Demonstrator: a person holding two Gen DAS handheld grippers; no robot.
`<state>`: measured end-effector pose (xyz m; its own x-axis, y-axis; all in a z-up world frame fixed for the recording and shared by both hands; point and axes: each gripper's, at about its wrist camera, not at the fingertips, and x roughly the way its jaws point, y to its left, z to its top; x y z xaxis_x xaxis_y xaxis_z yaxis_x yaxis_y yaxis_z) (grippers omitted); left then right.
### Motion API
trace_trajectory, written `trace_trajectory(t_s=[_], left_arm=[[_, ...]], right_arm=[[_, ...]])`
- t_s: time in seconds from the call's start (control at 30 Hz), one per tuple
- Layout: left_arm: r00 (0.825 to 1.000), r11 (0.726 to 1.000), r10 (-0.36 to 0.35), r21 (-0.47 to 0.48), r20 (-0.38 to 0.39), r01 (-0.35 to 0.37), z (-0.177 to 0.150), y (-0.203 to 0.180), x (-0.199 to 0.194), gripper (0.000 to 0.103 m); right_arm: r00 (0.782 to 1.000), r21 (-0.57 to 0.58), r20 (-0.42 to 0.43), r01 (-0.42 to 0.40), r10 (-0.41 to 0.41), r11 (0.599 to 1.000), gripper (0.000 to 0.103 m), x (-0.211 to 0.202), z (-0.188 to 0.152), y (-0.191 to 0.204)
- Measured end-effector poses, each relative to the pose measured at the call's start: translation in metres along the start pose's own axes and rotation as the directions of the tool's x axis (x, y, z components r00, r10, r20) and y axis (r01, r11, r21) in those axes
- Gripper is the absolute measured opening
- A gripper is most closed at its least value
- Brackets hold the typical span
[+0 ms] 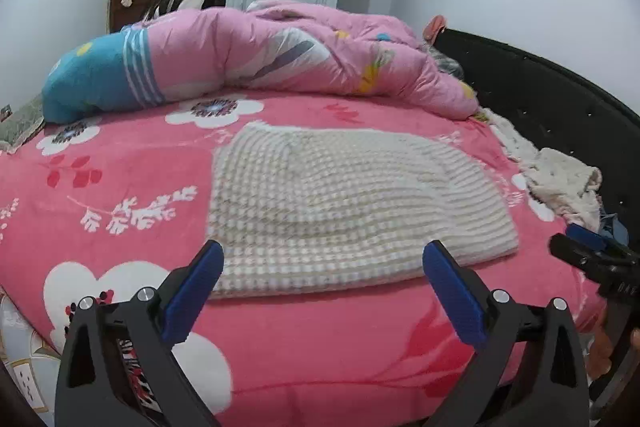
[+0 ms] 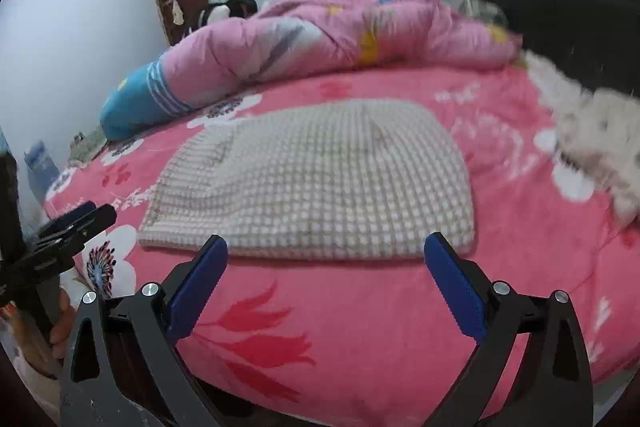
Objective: Fold large clothes
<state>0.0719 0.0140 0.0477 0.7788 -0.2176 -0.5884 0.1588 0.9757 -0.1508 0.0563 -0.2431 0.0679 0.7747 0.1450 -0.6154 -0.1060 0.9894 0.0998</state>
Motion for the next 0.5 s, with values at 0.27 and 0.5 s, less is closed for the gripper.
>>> trace_trajectory(t_s=[0.27, 0.5], left_arm=[[0.980, 0.979, 0.198, 0.048, -0.002, -0.198, 0.009, -0.024, -0.005, 0.098], [0.963, 0.963, 0.264, 0.068, -0.063, -0.259, -0.001, -0.032, 0.006, 0.098]], right_arm=[[0.983, -0.051, 0.090, 0.167, -0.162, 0.985, 0.095, -0.012, 0.005, 0.021], [0.983, -0.040, 0.072, 0.173, -0.170, 0.984, 0.095, -0.008, -0.006, 0.028]])
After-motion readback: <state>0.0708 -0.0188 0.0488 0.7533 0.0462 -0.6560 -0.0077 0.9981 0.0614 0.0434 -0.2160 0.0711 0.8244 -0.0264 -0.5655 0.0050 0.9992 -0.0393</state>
